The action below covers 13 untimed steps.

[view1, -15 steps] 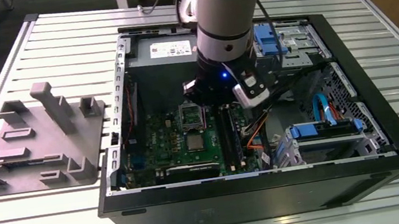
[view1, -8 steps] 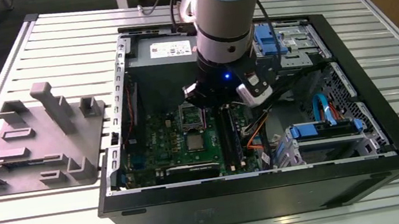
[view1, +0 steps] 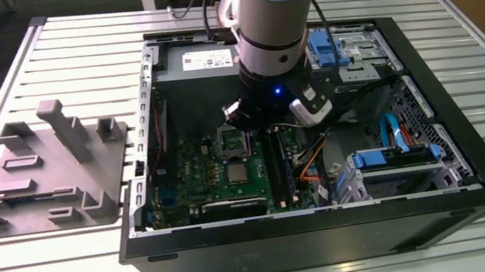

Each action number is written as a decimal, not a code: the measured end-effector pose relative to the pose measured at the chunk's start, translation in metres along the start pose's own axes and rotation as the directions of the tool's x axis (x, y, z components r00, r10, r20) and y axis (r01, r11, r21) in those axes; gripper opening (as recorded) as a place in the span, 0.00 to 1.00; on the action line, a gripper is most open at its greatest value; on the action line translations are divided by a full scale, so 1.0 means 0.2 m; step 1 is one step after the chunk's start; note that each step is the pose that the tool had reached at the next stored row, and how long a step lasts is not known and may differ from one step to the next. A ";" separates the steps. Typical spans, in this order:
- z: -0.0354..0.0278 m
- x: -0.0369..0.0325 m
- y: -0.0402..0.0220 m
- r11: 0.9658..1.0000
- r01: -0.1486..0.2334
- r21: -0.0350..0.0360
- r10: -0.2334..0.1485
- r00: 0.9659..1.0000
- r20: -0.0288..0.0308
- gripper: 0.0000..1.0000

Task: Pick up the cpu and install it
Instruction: 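Close the cpu cover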

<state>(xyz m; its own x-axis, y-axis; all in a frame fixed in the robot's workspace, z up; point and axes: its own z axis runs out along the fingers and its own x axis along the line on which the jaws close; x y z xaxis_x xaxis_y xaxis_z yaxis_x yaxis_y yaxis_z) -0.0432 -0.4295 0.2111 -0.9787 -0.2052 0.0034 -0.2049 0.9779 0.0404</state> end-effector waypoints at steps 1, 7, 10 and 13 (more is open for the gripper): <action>0.001 -0.001 0.005 1.000 0.002 -0.001 -0.002 1.000 0.000 0.11; 0.008 -0.013 0.031 1.000 0.016 -0.001 -0.016 1.000 0.000 0.11; 0.012 -0.018 0.043 1.000 0.023 -0.001 -0.023 1.000 -0.001 0.11; 0.019 -0.021 0.055 0.999 0.036 -0.001 -0.036 0.999 -0.001 0.11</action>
<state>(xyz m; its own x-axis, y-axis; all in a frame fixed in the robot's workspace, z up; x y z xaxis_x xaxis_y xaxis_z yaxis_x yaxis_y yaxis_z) -0.0413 -0.4178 0.2076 -0.9707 -0.2403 0.0031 -0.2400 0.9699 0.0414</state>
